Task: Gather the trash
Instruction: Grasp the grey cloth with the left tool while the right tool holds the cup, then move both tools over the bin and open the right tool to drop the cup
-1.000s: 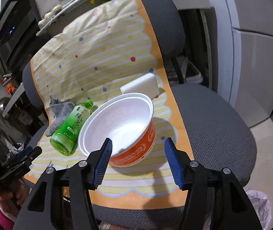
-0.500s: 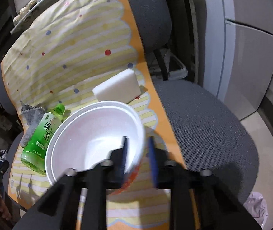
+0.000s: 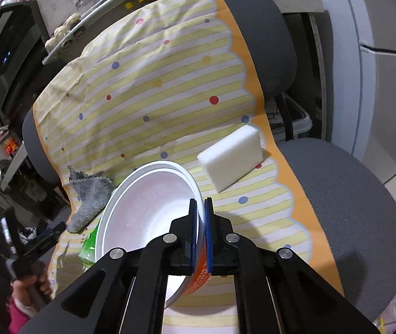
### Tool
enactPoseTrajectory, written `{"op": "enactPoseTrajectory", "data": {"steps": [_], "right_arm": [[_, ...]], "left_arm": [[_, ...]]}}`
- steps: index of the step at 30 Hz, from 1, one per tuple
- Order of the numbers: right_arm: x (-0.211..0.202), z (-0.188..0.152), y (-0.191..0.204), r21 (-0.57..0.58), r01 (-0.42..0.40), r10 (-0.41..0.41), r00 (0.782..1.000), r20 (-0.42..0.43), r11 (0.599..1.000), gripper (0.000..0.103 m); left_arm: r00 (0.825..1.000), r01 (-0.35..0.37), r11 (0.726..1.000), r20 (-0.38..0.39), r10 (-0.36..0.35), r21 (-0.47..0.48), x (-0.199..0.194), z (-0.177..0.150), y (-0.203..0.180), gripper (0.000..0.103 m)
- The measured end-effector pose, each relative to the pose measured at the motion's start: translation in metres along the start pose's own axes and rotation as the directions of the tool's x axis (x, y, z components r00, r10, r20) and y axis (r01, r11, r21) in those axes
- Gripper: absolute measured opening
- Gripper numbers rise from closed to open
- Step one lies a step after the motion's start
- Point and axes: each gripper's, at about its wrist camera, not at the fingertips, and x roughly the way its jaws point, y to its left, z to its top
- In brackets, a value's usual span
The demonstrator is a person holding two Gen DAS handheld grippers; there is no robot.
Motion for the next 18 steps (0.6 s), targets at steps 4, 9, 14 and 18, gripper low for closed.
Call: {"op": "enactPoseTrajectory", "data": {"steps": [4, 9, 14, 18], "right_arm": [[0.001, 0.001, -0.002, 0.02, 0.006, -0.006, 1.0, 0.005, 1.0, 0.006], [-0.003, -0.001, -0.007, 0.028, 0.019, -0.02, 1.0, 0.007, 0.999, 0.006], [-0.009, -0.007, -0.012, 0.035, 0.024, -0.024, 1.0, 0.0, 0.999, 0.006], [-0.021, -0.012, -0.019, 0.051, 0.017, -0.017, 1.0, 0.004, 0.999, 0.006]], "left_arm": [[0.998, -0.019, 1.0, -0.058, 0.018, -0.013, 0.034, 0.01, -0.005, 0.083], [0.985, -0.001, 0.998, -0.17, -0.01, -0.064, 0.066, 0.019, -0.004, 0.078], [0.983, 0.058, 0.997, -0.169, -0.065, -0.042, 0.059, 0.016, -0.009, 0.019], [0.993, 0.093, 0.995, -0.074, -0.095, -0.035, 0.02, 0.01, -0.011, 0.015]]}}
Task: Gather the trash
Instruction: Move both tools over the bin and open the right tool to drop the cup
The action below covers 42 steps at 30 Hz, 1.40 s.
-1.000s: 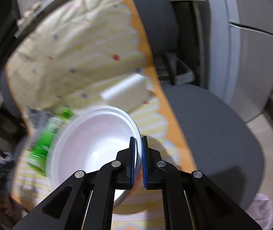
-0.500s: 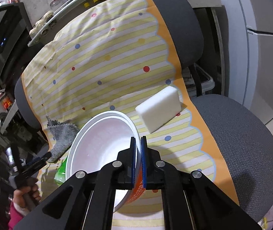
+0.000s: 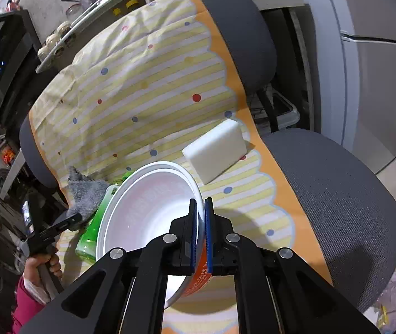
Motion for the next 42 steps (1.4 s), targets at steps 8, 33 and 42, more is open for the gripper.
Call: {"op": "enactPoseTrajectory", "data": {"steps": [8, 33, 42], "right_arm": [[-0.047, -0.007, -0.013, 0.022, -0.027, 0.026, 0.998, 0.065, 0.999, 0.006], [-0.185, -0.075, -0.126, 0.176, 0.081, -0.108, 0.983, 0.15, 0.981, 0.006], [-0.228, -0.123, -0.204, 0.319, 0.258, -0.305, 0.946, 0.109, 0.912, 0.007]], "left_arm": [[0.963, 0.094, 0.994, 0.247, -0.104, 0.053, -0.135, -0.029, -0.028, 0.015], [0.825, 0.424, 0.812, 0.198, -0.529, 0.401, -0.213, -0.155, -0.235, 0.015], [0.772, 0.534, 0.692, 0.054, -0.633, 0.485, -0.199, -0.197, -0.308, 0.015]]}}
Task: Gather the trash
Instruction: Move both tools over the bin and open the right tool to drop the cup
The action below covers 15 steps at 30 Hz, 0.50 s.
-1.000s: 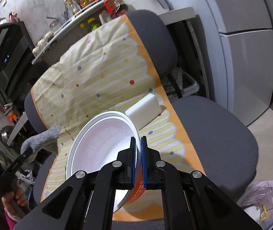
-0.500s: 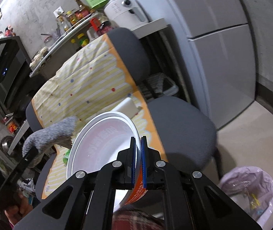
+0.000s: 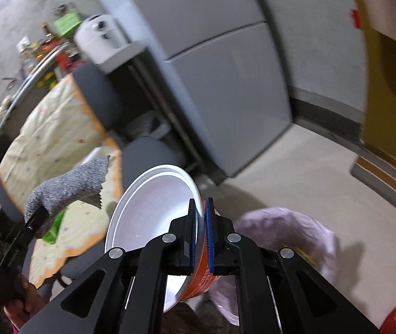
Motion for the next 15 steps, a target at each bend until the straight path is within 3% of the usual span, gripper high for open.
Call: {"op": "enactPoseTrajectory", "data": {"steps": [5, 7, 9, 11, 15], "right_arm": [[0.005, -0.005, -0.033, 0.058, 0.056, -0.056, 0.998, -0.007, 0.997, 0.012], [0.016, -0.008, -0.047, 0.088, 0.071, -0.068, 0.997, -0.042, 0.994, 0.02], [0.026, -0.012, -0.057, 0.117, 0.086, -0.076, 0.994, -0.082, 0.989, 0.041], [0.03, -0.015, -0.065, 0.128, 0.102, -0.089, 0.99, -0.105, 0.986, 0.041], [0.023, -0.012, -0.063, 0.103, 0.109, -0.102, 0.992, -0.069, 0.989, 0.041]], "left_arm": [[0.999, 0.04, 0.999, -0.028, -0.04, 0.024, 0.014, -0.002, -0.019, 0.015], [0.998, 0.047, 0.998, -0.039, -0.046, 0.029, 0.018, -0.004, -0.022, 0.015], [0.998, 0.047, 0.998, -0.044, -0.045, 0.037, 0.018, -0.004, -0.024, 0.015], [0.998, 0.045, 0.998, -0.047, -0.043, 0.044, 0.018, -0.005, -0.026, 0.015], [0.997, 0.052, 0.997, -0.055, -0.049, 0.052, 0.02, -0.008, -0.029, 0.015]]}}
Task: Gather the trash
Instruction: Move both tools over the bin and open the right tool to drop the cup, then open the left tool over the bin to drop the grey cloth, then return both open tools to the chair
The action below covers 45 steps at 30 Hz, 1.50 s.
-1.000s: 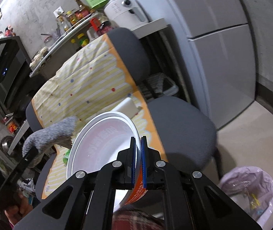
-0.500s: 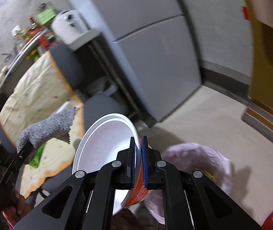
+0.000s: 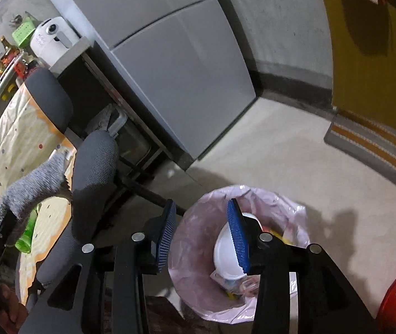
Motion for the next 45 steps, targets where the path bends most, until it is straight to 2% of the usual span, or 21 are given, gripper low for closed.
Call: {"op": "enactPoseTrajectory", "data": {"steps": [4, 10, 17, 23, 25, 27, 28, 29, 30, 34, 39, 45], "right_arm": [[-0.017, 0.005, 0.008, -0.028, -0.014, 0.016, 0.998, 0.065, 1.0, 0.041], [-0.038, 0.011, 0.019, -0.058, -0.041, 0.048, 0.99, 0.135, 0.997, 0.041], [-0.059, 0.018, 0.013, -0.057, -0.038, 0.048, 0.98, 0.194, 0.998, 0.041], [-0.066, 0.025, 0.0, -0.027, -0.026, 0.031, 0.976, 0.214, 0.999, 0.041], [-0.066, 0.026, -0.005, -0.019, -0.023, 0.026, 0.976, 0.215, 1.0, 0.041], [-0.066, 0.027, -0.007, -0.013, -0.021, 0.023, 0.976, 0.215, 1.0, 0.041], [-0.065, 0.027, -0.009, -0.009, -0.02, 0.022, 0.977, 0.214, 1.0, 0.041], [-0.065, 0.027, -0.008, -0.008, -0.019, 0.021, 0.977, 0.213, 1.0, 0.041], [-0.064, 0.027, -0.009, -0.006, -0.019, 0.02, 0.977, 0.211, 1.0, 0.041], [-0.063, 0.025, -0.007, -0.01, -0.024, 0.026, 0.979, 0.205, 1.0, 0.041], [-0.061, 0.026, 0.005, -0.03, -0.037, 0.042, 0.979, 0.202, 0.999, 0.041], [-0.055, 0.023, 0.033, -0.084, -0.073, 0.087, 0.979, 0.182, 0.994, 0.041]], "left_arm": [[0.999, 0.034, 0.999, -0.014, -0.033, 0.032, 0.002, -0.008, -0.008, 0.015], [0.988, 0.145, 0.979, -0.074, -0.136, 0.144, 0.016, -0.023, -0.041, 0.016], [0.959, 0.269, 0.947, -0.142, -0.245, 0.179, 0.046, -0.028, -0.071, 0.017], [0.932, 0.333, 0.922, -0.215, -0.291, 0.195, 0.069, -0.037, -0.094, 0.02], [0.928, 0.338, 0.92, -0.233, -0.29, 0.201, 0.074, -0.04, -0.098, 0.027], [0.924, 0.341, 0.919, -0.252, -0.289, 0.199, 0.079, -0.042, -0.101, 0.041], [0.923, 0.34, 0.92, -0.258, -0.286, 0.195, 0.082, -0.043, -0.102, 0.053], [0.922, 0.339, 0.921, -0.263, -0.285, 0.191, 0.083, -0.044, -0.102, 0.058], [0.919, 0.342, 0.921, -0.271, -0.287, 0.185, 0.085, -0.044, -0.102, 0.058], [0.929, 0.312, 0.933, -0.265, -0.259, 0.181, 0.082, -0.044, -0.095, 0.059], [0.958, 0.228, 0.964, -0.21, -0.196, 0.141, 0.07, -0.033, -0.067, 0.059], [0.979, 0.121, 0.989, -0.176, -0.103, 0.09, 0.055, -0.025, -0.031, 0.06]]}}
